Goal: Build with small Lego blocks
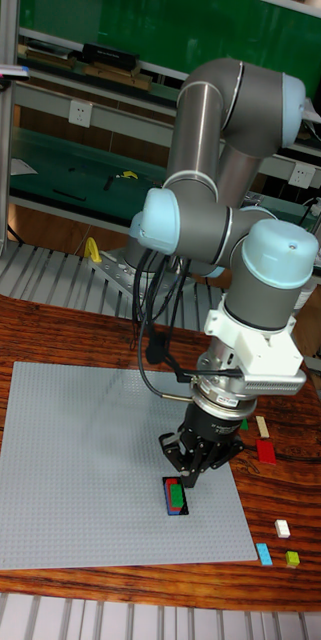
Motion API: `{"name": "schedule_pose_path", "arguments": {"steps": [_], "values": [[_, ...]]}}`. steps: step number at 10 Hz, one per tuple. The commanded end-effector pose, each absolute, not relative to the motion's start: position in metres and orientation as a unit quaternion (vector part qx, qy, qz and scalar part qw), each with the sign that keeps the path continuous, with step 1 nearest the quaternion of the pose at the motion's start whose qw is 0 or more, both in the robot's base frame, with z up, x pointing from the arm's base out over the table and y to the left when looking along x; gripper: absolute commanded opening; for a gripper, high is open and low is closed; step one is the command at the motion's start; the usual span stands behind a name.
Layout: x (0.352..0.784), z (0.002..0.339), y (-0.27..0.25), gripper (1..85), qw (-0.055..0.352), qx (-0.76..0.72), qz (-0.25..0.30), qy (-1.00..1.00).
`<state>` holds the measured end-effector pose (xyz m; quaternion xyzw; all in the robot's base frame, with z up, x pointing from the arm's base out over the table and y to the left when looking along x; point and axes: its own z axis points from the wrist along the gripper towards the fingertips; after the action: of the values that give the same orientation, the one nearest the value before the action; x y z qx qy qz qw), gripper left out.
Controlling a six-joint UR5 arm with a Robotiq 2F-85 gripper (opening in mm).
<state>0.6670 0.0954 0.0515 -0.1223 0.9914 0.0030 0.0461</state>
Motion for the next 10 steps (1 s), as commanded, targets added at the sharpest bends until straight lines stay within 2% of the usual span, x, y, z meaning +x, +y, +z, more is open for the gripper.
{"name": "schedule_pose_path", "arguments": {"steps": [1, 3, 10], "values": [[0.665, 0.045, 0.102, 1.3, 0.051, -0.113, 0.005, 0.992], [0.659, 0.044, 0.1, 1.3, 0.038, -0.129, 0.002, 0.991], [0.662, 0.032, 0.11, 1.3, 0.036, -0.136, 0.01, 0.99]]}}
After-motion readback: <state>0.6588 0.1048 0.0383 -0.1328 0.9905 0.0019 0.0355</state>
